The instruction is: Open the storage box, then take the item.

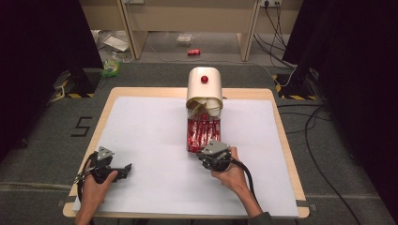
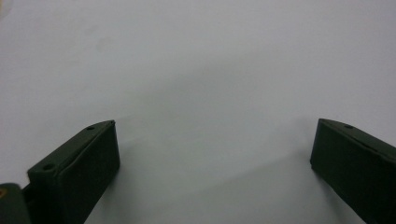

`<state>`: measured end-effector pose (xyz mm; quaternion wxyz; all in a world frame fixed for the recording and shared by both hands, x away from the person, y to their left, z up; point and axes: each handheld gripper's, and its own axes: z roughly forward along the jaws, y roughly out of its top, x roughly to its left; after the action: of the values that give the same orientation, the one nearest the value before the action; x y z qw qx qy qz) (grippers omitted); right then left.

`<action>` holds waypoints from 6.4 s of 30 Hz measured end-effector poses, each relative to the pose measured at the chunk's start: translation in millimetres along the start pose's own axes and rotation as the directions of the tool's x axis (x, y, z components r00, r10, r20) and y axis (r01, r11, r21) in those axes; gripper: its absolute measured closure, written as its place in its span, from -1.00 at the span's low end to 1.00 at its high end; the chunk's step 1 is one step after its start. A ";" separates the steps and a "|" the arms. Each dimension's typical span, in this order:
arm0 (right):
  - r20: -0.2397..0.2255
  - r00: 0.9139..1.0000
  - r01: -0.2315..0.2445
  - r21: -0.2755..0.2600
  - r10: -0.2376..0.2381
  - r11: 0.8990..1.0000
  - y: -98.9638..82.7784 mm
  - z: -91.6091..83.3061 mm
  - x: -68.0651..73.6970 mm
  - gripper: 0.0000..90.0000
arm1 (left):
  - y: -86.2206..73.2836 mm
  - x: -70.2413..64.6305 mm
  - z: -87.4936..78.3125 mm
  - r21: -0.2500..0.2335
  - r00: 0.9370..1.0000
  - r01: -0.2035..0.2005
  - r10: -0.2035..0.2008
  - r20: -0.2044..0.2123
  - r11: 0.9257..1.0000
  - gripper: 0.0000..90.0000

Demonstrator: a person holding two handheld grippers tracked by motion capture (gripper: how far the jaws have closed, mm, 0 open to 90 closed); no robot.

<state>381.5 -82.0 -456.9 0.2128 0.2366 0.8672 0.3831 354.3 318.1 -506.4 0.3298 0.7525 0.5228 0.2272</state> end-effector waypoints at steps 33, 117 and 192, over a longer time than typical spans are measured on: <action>0.127 0.957 -0.242 -0.140 0.260 0.960 17.4 1.6 -7.6 0.14 | 0.1 0.6 0.0 0.004 1.000 0.002 -0.002 0.003 1.000 -0.99; 0.208 0.882 -0.405 -0.125 0.422 0.906 31.8 40.6 -20.3 0.80 | 0.1 0.3 0.0 0.003 1.000 0.000 0.000 0.001 1.000 -0.99; 0.192 0.857 -0.430 -0.245 0.478 0.869 -47.4 -91.0 -68.2 0.93 | 0.0 -0.1 -0.1 -0.001 1.000 -0.003 0.003 -0.001 1.000 -0.99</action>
<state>374.1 -200.6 -424.3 0.2439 0.4592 0.7117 0.4724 354.2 318.1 -506.4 0.3294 0.7530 0.5219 0.2283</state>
